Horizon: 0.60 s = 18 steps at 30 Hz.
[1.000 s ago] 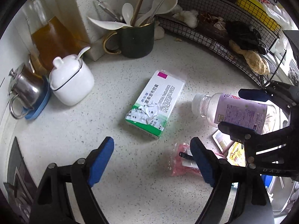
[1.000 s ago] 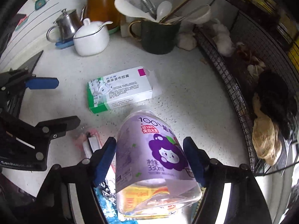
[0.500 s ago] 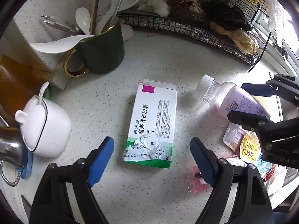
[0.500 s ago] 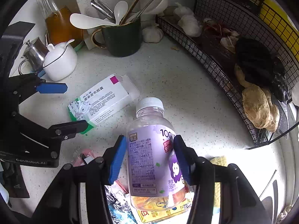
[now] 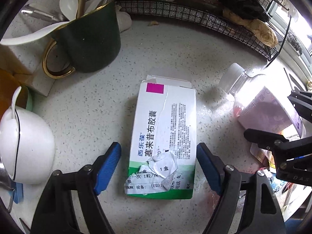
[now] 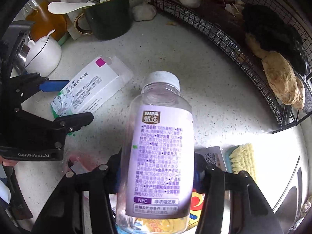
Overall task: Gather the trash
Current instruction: 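Grasp the grape juice bottle with the right gripper while the left grasps the medicine box, then carry the medicine box and juice bottle down toward the red bucket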
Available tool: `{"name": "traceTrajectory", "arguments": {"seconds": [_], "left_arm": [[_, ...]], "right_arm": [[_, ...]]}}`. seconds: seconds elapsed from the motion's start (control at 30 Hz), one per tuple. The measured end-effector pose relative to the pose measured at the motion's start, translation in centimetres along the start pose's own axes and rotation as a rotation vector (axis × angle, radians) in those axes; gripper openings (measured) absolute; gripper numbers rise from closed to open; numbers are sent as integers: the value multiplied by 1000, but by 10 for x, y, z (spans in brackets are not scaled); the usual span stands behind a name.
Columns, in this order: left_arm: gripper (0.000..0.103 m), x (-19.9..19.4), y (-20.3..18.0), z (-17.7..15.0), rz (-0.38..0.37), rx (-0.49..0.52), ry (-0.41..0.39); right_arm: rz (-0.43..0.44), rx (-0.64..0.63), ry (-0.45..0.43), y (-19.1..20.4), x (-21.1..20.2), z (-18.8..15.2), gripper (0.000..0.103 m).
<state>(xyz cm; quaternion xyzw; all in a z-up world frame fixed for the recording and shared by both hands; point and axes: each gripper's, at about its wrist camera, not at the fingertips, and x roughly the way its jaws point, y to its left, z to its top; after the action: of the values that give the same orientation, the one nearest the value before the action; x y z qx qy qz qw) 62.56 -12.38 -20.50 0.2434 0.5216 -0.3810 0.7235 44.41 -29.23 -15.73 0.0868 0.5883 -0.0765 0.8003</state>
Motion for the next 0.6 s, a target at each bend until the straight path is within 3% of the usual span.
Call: {"name": "traceTrajectory", "arguments": {"seconds": [0.1, 0.3, 0.6], "left_arm": [[57, 1, -8, 5, 14, 42, -9], [57, -9, -15, 0, -2, 26, -9], [57, -76, -36, -16, 17, -54, -77]], "right_arm": [[2, 31, -8, -4, 0, 1, 50], [0, 62, -45, -8, -13, 0, 49], [37, 23, -105, -13, -60, -7, 49]]}}
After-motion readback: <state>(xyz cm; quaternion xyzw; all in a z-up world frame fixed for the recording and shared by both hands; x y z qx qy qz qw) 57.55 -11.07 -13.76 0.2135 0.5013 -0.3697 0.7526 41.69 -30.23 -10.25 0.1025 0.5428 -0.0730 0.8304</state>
